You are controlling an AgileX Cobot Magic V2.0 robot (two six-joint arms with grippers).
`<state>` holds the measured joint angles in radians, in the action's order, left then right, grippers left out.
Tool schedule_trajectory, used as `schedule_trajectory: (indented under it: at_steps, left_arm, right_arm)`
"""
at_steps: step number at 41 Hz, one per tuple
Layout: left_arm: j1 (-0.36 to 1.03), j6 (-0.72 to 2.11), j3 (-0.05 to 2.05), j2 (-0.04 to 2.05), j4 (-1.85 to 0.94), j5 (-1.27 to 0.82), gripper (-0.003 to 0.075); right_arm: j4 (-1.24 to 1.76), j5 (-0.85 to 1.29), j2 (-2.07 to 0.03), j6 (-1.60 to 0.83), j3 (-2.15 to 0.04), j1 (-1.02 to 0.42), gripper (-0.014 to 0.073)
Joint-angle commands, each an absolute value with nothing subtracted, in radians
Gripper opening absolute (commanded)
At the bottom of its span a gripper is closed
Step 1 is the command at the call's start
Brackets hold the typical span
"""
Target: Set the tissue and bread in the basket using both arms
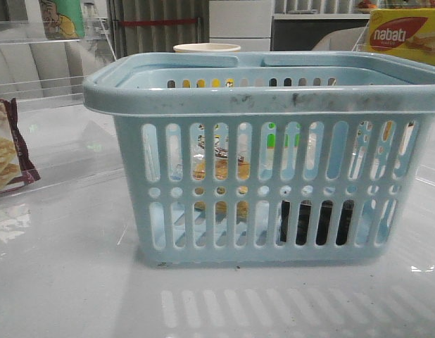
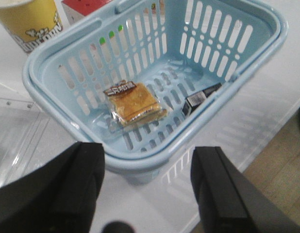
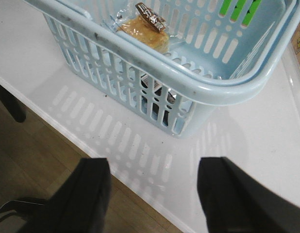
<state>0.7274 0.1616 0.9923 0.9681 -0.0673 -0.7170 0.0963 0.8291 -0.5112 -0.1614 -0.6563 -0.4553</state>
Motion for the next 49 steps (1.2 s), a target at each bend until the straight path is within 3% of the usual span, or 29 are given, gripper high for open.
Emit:
schedule_trajectory:
  at_steps: [1,20,38,43,49]
  left_arm:
    - [0.725,0.162,0.937,0.874,-0.082,-0.638,0.0454]
    - [0.725,0.162,0.68,0.497,-0.08,-0.714,0.0454]
    - [0.725,0.162,0.651,0.467,-0.04,-0.714,0.0454]
    - [0.725,0.162,0.651,0.467,-0.04,-0.714,0.0453]
    - [0.725,0.13,0.651,0.467,-0.04,-0.716,0.0395]
  right_arm:
    - [0.093,0.76,-0.514,-0.165,-0.681,-0.457,0.0498]
    - [0.094,0.76,-0.514,-0.165,-0.681,-0.457,0.0498]
    - [0.093,0.76,-0.514,-0.165,-0.681,-0.457,0.0496]
    - [0.093,0.761,-0.514,-0.165,-0.681,-0.457,0.0409]
    - [0.093,0.761,-0.514,-0.165,-0.681,-0.457,0.0209]
